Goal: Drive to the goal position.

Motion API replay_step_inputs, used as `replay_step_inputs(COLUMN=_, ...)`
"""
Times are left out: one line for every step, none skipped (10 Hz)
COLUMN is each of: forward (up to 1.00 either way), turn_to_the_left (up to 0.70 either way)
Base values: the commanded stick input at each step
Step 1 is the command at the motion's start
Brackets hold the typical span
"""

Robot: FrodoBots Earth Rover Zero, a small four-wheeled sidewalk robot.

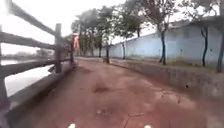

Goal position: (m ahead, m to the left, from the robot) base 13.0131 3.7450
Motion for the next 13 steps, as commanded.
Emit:
replay_step_inputs(forward=0.85, turn_to_the_left=0.03)
replay_step_inputs(forward=0.85, turn_to_the_left=0.03)
replay_step_inputs(forward=0.85, turn_to_the_left=0.03)
replay_step_inputs(forward=0.85, turn_to_the_left=0.03)
replay_step_inputs(forward=0.85, turn_to_the_left=0.03)
replay_step_inputs(forward=0.85, turn_to_the_left=0.03)
replay_step_inputs(forward=0.85, turn_to_the_left=0.03)
replay_step_inputs(forward=0.85, turn_to_the_left=0.03)
replay_step_inputs(forward=0.85, turn_to_the_left=0.03)
replay_step_inputs(forward=0.85, turn_to_the_left=0.03)
replay_step_inputs(forward=0.85, turn_to_the_left=0.03)
replay_step_inputs(forward=0.85, turn_to_the_left=0.03)
replay_step_inputs(forward=0.85, turn_to_the_left=0.03)
